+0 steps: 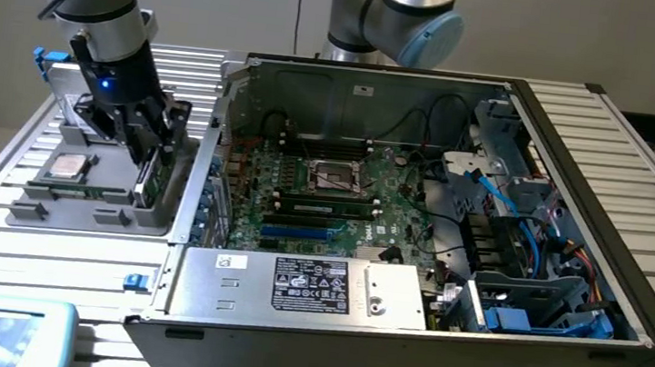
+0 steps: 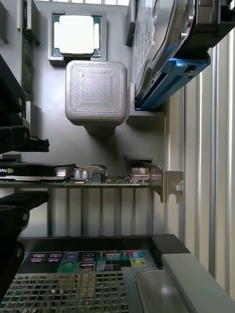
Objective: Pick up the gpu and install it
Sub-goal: 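Pick up the gpu and move the gpu toward the slot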
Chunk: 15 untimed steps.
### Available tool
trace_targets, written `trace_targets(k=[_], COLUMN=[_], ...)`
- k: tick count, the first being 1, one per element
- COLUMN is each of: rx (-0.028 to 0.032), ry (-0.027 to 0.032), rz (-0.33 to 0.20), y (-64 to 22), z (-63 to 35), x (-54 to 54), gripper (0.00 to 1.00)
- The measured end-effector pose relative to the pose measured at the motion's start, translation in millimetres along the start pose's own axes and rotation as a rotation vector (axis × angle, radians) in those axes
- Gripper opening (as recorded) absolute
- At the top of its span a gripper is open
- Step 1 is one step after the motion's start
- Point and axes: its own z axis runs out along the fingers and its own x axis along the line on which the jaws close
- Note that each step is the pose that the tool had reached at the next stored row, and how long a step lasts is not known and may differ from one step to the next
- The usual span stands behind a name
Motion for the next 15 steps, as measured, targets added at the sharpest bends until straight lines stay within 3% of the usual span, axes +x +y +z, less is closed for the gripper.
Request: trace_targets(k=[15], rx=[0.0002], ry=[-0.0013], rz=[0.02], y=[-0.6], z=[13.4], x=[0.2], gripper=[0.46])
